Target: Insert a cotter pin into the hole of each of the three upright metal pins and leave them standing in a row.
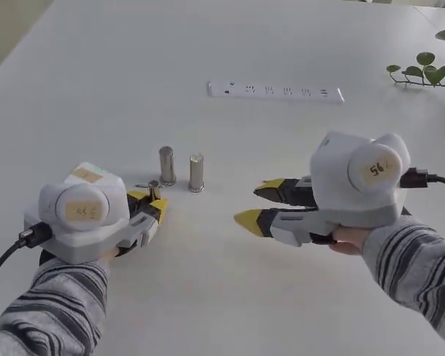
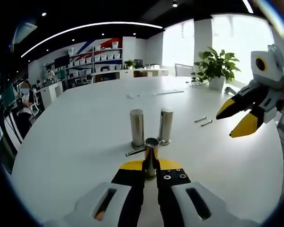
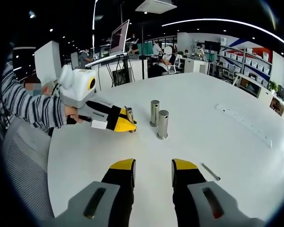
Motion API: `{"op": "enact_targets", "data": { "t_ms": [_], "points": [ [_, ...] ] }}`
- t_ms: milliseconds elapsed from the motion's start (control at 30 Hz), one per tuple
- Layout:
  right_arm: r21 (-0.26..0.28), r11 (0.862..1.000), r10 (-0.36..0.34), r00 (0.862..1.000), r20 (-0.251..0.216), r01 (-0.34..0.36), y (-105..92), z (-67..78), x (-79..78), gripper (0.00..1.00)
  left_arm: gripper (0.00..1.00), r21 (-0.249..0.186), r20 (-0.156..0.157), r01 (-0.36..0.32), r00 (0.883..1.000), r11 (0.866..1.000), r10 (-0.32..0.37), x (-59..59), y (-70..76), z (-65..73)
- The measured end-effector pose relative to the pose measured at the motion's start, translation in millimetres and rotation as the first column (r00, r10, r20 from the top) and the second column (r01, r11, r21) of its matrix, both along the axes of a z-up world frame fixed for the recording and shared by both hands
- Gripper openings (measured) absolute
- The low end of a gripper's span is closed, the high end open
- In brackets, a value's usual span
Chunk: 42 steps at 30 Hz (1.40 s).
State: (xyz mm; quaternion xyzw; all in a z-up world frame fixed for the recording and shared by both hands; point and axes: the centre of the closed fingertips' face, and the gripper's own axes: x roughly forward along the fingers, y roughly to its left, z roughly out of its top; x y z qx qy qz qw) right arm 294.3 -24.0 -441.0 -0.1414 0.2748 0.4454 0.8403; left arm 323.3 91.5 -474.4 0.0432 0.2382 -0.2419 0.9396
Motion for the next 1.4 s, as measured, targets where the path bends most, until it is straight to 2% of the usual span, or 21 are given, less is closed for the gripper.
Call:
{"op": "enact_targets", "data": {
  "t_ms": [333, 500, 633, 833, 1000, 1133, 1200, 1400],
  "points": [
    [0.002, 1.0, -0.009, 1.0, 0.005, 0.009, 0.1, 4.9, 4.5, 0.27, 0.06, -0.002, 0.008, -0.008, 1.0, 1.0, 0.008, -0.3, 0.3, 1.0],
    [0.006, 1.0, -0.017, 1.0, -0.002, 0.017, -0.4, 4.4, 4.2, 0.27, 0.06, -0.005, -0.009, -0.013, 1.0, 1.0, 0.013, -1.1, 0.7, -1.5],
    [0.017, 1.0, -0.025, 1.0, -0.008, 0.025, 0.1, 4.5, 4.6, 0.28, 0.14, -0.004, -0.008, -0.024, 1.0, 1.0, 0.024, -2.5, 2.5, -1.4],
    [0.032, 0.999, -0.033, 0.999, -0.007, 0.033, 3.3, 6.8, 8.0, 0.28, 0.23, -0.025, -0.018, -0.041, 0.999, 0.999, 0.04, -6.5, 5.6, 1.2],
    [0.071, 0.997, -0.043, 0.999, 0.001, 0.043, 10.6, 12.6, 15.8, 0.3, 0.37, -0.069, -0.026, -0.054, 0.998, 0.996, 0.052, -9.6, 10.8, 5.0],
    [0.117, 0.992, -0.055, 0.998, 0.007, 0.053, 21.5, 17.0, 25.6, 0.29, 0.48, -0.078, -0.008, -0.022, 1.0, 0.997, 0.022, -17.8, 8.4, 12.6],
    [0.123, 0.991, -0.056, 0.998, 0.007, 0.054, 26.4, 16.6, 29.1, 0.29, 0.53, -0.073, -0.004, -0.007, 1.0, 0.997, 0.007, -21.8, 8.4, 15.5],
    [0.157, 0.986, -0.061, 0.998, 0.01, 0.058, 44.1, 11.5, 45.6, 0.29, 0.62, -0.101, 0.021, 0.009, 1.0, 0.995, -0.007, -31.3, 8.0, 30.1]
  ]
}}
